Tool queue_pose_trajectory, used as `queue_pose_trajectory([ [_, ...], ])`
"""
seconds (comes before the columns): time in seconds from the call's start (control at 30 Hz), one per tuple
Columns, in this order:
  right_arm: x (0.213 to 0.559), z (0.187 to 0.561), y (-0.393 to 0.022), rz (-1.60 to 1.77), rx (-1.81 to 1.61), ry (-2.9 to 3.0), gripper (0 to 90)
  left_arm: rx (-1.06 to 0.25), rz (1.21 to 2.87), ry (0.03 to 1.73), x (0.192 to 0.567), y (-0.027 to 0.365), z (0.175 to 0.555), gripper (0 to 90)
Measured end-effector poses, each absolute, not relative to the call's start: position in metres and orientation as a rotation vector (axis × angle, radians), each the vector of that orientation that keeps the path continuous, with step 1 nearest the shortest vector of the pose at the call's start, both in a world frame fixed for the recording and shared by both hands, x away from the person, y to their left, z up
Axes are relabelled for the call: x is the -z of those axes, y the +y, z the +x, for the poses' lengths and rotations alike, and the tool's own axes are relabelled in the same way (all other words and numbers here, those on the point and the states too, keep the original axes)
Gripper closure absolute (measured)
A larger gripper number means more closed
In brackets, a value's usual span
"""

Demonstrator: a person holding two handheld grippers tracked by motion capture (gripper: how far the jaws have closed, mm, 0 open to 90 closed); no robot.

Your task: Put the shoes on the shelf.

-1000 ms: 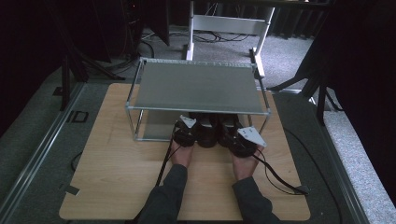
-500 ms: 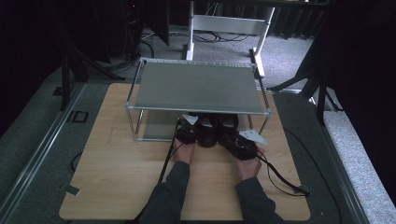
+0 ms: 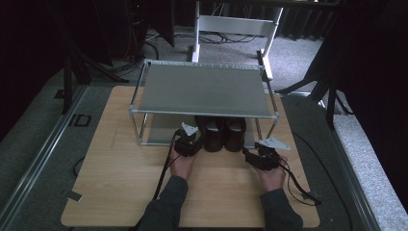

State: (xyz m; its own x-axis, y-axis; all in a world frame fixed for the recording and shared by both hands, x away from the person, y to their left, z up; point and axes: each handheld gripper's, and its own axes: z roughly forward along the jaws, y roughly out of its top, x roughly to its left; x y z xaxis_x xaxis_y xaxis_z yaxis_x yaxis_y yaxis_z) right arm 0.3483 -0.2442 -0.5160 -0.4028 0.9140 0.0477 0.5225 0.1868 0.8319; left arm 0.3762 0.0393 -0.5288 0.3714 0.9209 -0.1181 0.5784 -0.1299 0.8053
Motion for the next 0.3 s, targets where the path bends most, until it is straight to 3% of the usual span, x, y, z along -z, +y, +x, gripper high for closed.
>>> queue_pose_trajectory([
  [0.3, 0.531, 0.342, -0.274, 1.385, -1.032, 2.114, 40.0, -0.491, 1.905, 1.277, 0.536, 0.074, 0.334, 63.1],
])
